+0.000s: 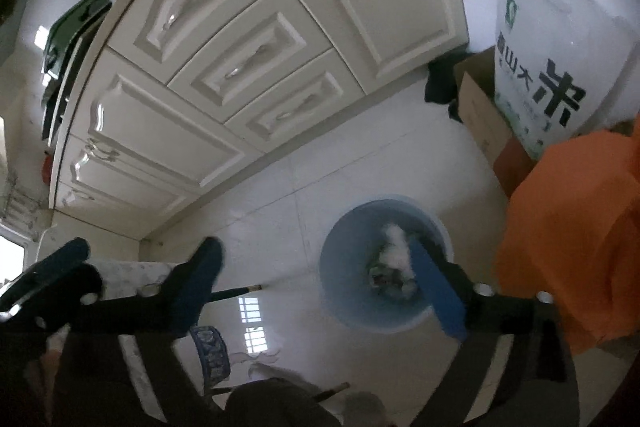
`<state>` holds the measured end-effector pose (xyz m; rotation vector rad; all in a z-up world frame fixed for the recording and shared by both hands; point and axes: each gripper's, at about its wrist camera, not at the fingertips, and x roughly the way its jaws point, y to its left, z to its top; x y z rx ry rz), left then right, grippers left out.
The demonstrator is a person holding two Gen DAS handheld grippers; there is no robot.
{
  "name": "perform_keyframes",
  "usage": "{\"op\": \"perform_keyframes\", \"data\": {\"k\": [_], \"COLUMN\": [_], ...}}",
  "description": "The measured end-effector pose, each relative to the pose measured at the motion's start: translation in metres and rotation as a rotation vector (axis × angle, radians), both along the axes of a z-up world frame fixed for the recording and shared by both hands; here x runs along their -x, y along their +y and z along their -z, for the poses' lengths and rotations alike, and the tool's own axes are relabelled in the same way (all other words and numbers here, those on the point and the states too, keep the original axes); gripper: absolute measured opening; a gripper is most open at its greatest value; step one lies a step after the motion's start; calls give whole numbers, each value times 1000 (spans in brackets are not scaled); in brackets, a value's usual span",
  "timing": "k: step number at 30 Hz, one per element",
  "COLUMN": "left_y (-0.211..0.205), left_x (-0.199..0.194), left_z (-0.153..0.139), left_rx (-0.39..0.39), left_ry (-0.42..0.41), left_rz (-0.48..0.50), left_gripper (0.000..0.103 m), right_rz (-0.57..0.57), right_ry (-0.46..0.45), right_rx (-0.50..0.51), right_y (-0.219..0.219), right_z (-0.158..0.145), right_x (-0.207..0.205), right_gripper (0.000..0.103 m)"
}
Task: Collect trash
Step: 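Carry both items to the blue bin and open both grippers over it, then swing both grippers back toward the remaining trash on the table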
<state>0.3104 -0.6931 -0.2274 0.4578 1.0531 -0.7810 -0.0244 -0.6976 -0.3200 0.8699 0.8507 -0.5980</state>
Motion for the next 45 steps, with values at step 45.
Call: {"op": "perform_keyframes", "data": {"k": [45], "left_y": [538], "left_x": [246], "left_z": [-178], "left_rx": [455], "left_ry": [-474], "left_rz": [-421], "left_gripper": [102], "right_rz": [-482], "right_ry": [-315], "right_rx": [434], "right_y": [333], "right_z": [-261], "right_x": [-67], "right_gripper": [103]}}
